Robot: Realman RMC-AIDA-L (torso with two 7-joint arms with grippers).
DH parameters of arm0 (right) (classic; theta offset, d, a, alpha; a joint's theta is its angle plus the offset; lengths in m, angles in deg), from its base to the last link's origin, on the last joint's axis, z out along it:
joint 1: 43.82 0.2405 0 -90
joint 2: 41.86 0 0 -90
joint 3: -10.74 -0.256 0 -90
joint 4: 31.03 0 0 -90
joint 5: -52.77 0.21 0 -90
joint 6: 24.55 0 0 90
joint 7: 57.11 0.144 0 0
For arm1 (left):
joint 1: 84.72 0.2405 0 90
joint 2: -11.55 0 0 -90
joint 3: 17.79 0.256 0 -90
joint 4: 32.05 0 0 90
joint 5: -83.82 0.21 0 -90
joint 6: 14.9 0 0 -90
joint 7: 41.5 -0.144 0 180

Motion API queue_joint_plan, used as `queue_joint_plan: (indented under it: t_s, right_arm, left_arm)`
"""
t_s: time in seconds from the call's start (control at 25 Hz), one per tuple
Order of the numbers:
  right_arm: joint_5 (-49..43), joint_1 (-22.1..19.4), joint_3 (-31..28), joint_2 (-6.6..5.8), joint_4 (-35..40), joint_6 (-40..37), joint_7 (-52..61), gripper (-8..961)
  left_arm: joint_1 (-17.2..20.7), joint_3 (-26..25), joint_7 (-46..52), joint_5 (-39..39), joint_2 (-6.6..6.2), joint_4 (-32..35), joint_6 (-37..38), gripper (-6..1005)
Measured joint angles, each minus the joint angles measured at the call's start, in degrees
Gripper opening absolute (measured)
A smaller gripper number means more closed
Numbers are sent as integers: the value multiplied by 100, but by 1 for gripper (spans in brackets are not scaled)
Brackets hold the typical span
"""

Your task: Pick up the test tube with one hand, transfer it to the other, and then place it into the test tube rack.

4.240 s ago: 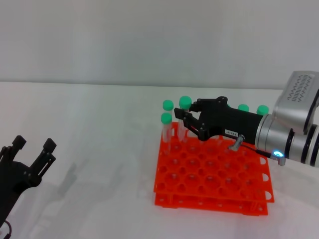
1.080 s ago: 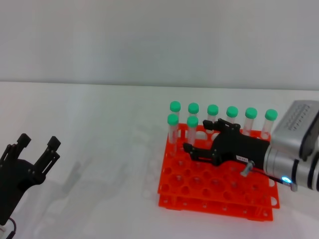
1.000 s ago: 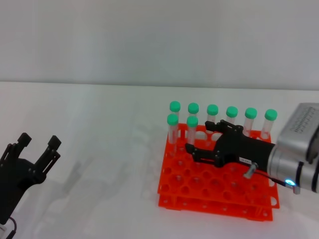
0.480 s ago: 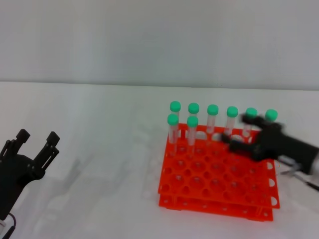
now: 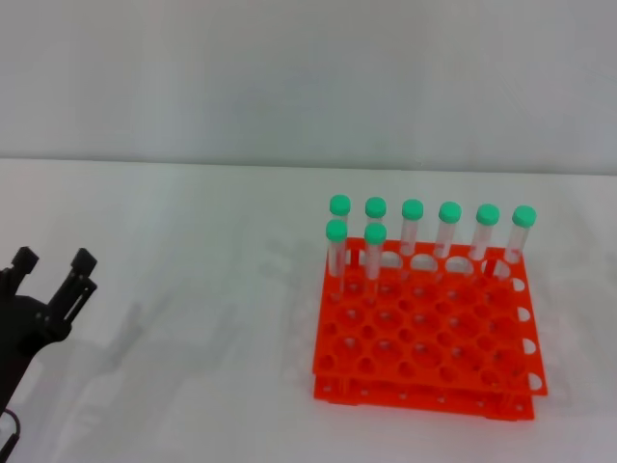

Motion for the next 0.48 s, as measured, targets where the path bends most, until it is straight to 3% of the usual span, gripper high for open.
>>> queue_joint_plan:
  t_s: [0.48]
  right_arm:
    - [352,-5,-71,16,-232,-158,-360,868]
  left_arm:
    - [-37,1,11,-184,-4,24,32,833]
